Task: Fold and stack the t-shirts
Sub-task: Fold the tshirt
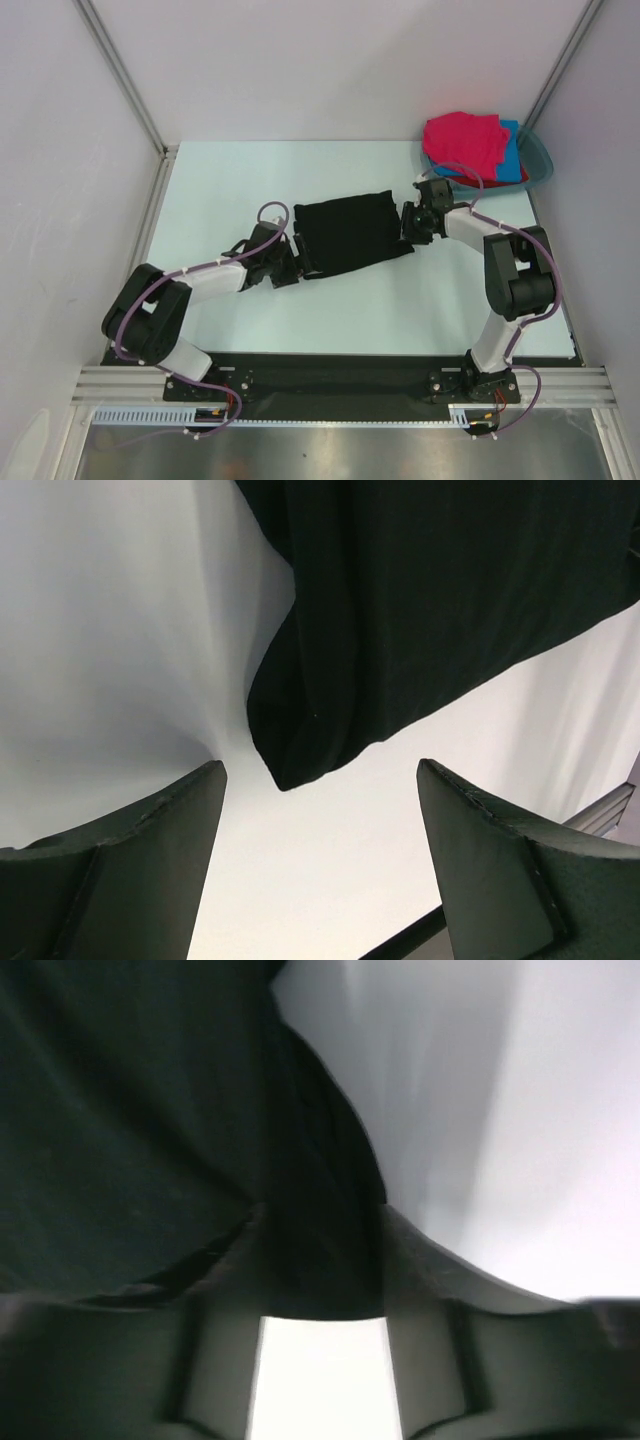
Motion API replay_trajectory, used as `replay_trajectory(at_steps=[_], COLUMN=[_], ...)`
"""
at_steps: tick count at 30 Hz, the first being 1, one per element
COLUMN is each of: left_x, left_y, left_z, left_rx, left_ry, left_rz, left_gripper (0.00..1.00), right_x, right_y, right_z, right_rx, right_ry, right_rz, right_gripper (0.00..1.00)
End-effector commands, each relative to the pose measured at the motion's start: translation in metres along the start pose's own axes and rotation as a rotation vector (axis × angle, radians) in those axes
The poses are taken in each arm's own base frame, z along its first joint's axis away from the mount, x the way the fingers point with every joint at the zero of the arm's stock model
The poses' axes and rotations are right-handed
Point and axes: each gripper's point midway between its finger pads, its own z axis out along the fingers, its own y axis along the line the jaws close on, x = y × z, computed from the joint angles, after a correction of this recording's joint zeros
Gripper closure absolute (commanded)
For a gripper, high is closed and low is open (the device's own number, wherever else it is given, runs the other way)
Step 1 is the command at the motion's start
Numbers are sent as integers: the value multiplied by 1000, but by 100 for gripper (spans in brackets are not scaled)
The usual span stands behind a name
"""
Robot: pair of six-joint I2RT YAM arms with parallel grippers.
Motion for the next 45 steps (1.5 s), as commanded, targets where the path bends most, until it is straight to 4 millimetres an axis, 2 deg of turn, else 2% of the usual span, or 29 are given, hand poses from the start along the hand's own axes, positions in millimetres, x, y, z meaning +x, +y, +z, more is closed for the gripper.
replay_trajectory(at_steps=[1,3,4,6,7,9,12,13,16,19,21,22,24,25,26,28,30,31,32,33,34,36,38,39,40,43,45], left_x=[-11,-11,-11,-11,-12,-11,-10,-10,-15,-29,-41,-54,-69,-86,-95,-117,-129,-141,-148,-148,-158,-163,-167,-175,-170,-169,-166], left_y=[-23,-23,-24,-22,-23,-23,-22,-23,-23,-23,-23,-23,-32,-35,-41,-54,-60,-72,-72,-65,-74,-67,-59,-61,-46,-42,-31], left_z=[1,2,2,3,3,5,5,5,1,-10,-17,-24,-38,-45,-51,-62,-60,-61,-58,-41,-39,-21,4,10,29,48,63], left_rx=[72,69,71,65,67,67,66,68,59,27,-1,-31,-30,-53,-49,-51,-50,-31,-36,-64,-45,-54,-66,-66,-104,-90,-98], left_ry=[-18,-15,-15,-17,-17,-11,-6,-6,-29,-93,-145,-193,-255,-323,-357,-430,-458,-491,-493,-453,-455,-398,-338,-342,-301,-243,-218], left_rz=[9,10,11,9,9,10,10,11,25,66,89,120,156,190,205,240,258,276,274,268,263,239,213,209,191,157,135], left_gripper=[16,17,17,16,17,17,17,17,17,17,17,16,16,16,16,7,0,0,0,0,0,0,0,0,0,0,0], right_x=[0,8,7,21,25,40,50,51,38,11,-2,-16,-30,-42,-47,-56,-65,-66,-69,-70,-70,-70,-70,-70,-70,-70,-72], right_y=[7,4,4,0,-1,-2,-4,-5,-12,-13,-11,-4,3,9,13,25,30,31,34,35,37,41,43,43,42,39,36], right_z=[-5,-9,-15,-18,-20,-24,-30,-32,-45,-67,-81,-94,-109,-119,-124,-130,-128,-124,-120,-117,-115,-110,-109,-107,-106,-103,-100], right_rx=[-39,-31,-30,-16,-15,-18,-21,-18,42,84,103,91,75,61,48,2,-11,-14,-16,-15,-18,-20,-23,-21,-18,0,11], right_ry=[-6,4,-9,13,19,39,37,34,-34,-129,-174,-223,-268,-307,-325,-349,-358,-347,-336,-328,-320,-308,-310,-308,-305,-304,-303], right_rz=[17,24,26,53,61,77,85,86,79,50,38,17,-1,-20,-26,-47,-56,-59,-63,-63,-66,-77,-82,-84,-84,-93,-98], right_gripper=[64,72,82,92,100,100,100,72,42,34,33,32,31,29,29,26,25,25,25,25,25,25,25,25,24,24,24])
